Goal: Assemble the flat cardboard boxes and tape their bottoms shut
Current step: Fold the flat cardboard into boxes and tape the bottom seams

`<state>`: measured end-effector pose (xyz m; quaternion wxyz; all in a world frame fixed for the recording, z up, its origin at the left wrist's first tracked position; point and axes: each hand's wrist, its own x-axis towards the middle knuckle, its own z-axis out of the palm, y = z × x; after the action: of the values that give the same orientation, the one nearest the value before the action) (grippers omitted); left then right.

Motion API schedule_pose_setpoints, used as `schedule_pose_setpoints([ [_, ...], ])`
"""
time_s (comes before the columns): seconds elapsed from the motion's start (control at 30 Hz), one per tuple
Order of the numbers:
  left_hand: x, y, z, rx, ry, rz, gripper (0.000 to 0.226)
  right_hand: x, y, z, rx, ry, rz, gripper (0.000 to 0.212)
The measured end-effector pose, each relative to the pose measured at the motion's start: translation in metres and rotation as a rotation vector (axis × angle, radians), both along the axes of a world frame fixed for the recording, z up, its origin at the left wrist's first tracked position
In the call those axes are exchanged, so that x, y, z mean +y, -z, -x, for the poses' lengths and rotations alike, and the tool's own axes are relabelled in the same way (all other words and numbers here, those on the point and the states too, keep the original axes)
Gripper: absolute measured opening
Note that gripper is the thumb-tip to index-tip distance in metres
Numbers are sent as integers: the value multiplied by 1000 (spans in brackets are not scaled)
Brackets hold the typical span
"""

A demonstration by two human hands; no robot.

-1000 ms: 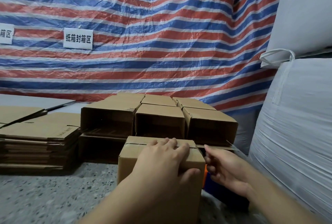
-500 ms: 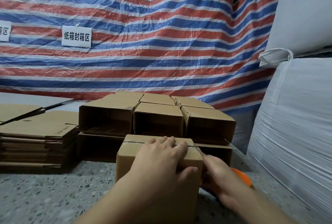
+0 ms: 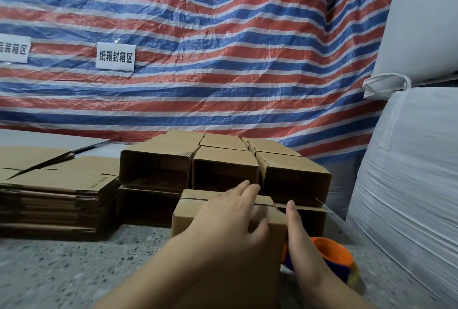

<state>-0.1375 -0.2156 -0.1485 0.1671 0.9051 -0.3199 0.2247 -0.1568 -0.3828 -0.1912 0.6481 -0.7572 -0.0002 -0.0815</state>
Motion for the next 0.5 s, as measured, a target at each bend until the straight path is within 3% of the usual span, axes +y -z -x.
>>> schedule_pose_setpoints([
  [0.07,14,-10,5,60,65,155,66,-1,-2,0,-82,-1,59,97],
  [0.13,32,-14,12,-36,41,233,65,-5,3,0,-187,-3,151,106],
  [0.23,57,-1,22,-52,-120,459,77,-12,16,3,-289,-22,395,96],
  [0.33,72,22,27,272,-220,638,90,-9,25,4,-269,-51,330,71],
  [0.4,75,29,26,468,-145,720,79,-4,20,5,-248,-35,278,60],
  [0.5,80,19,11,469,-105,899,49,5,-5,0,-196,65,296,60],
])
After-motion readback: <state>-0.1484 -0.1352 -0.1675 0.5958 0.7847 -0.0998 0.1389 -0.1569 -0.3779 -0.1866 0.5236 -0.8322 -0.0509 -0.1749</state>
